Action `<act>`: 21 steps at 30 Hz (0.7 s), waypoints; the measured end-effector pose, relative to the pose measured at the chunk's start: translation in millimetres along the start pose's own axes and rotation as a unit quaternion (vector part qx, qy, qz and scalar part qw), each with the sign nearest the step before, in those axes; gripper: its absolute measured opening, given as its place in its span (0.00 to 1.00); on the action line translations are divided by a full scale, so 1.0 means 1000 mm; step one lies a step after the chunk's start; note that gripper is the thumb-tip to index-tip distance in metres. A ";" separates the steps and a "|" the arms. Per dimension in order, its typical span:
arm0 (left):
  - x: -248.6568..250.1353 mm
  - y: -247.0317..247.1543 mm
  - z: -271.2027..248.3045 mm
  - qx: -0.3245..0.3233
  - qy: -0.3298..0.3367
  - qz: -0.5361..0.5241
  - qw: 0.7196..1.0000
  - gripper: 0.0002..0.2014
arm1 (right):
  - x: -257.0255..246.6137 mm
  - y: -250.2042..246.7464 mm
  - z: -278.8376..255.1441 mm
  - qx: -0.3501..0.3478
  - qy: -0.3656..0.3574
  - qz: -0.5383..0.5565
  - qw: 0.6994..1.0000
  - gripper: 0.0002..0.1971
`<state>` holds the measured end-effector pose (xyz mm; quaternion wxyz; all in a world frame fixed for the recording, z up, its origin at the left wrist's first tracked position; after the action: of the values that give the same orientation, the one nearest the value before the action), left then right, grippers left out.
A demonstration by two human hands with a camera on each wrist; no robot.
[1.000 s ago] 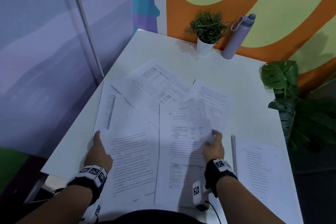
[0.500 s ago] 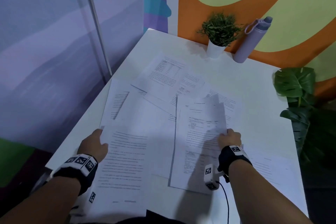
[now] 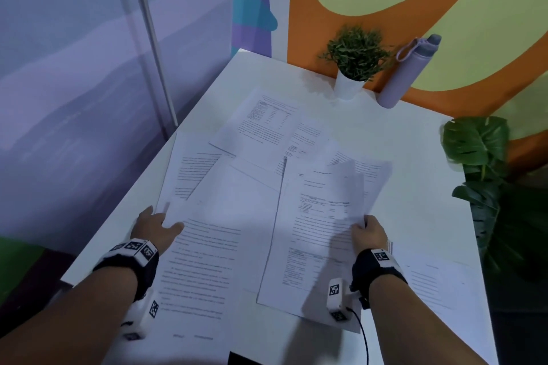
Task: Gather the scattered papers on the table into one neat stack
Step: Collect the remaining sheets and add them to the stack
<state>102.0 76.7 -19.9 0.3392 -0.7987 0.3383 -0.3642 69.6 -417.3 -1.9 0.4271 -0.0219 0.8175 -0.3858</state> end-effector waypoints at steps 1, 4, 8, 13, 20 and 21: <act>0.003 -0.001 0.002 0.000 0.002 -0.009 1.000 0.30 | 0.000 -0.001 -0.005 0.005 -0.002 0.002 1.000 0.14; 0.013 -0.003 0.003 0.003 0.007 -0.025 1.000 0.24 | 0.009 -0.005 -0.014 0.013 0.016 0.013 1.000 0.13; 0.020 -0.006 -0.005 0.040 0.011 -0.019 0.999 0.14 | 0.028 -0.018 -0.020 0.068 0.066 0.076 0.993 0.26; 0.019 0.007 -0.020 0.048 0.027 -0.098 0.994 0.33 | 0.034 -0.024 -0.012 0.035 0.061 -0.011 0.997 0.12; 0.004 0.008 -0.031 0.036 0.046 -0.078 0.995 0.42 | -0.028 -0.071 -0.039 0.185 -0.106 0.065 0.975 0.06; 0.003 0.007 -0.033 0.034 0.045 -0.075 0.996 0.41 | -0.038 -0.076 -0.043 0.196 -0.122 0.084 0.969 0.06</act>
<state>74.2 61.2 -7.4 0.3224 -0.7928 0.2793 -0.4353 40.2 -430.4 88.0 0.5505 0.0846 0.6663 -0.4958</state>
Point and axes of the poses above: each hand's wrist, its own z-axis towards the middle knuckle, its own y-axis out of the palm, x = y × z, the point moved 9 cm from there along z, towards the middle knuckle, and after that the axes turned 5 degrees about z, right-handed, at the moved point
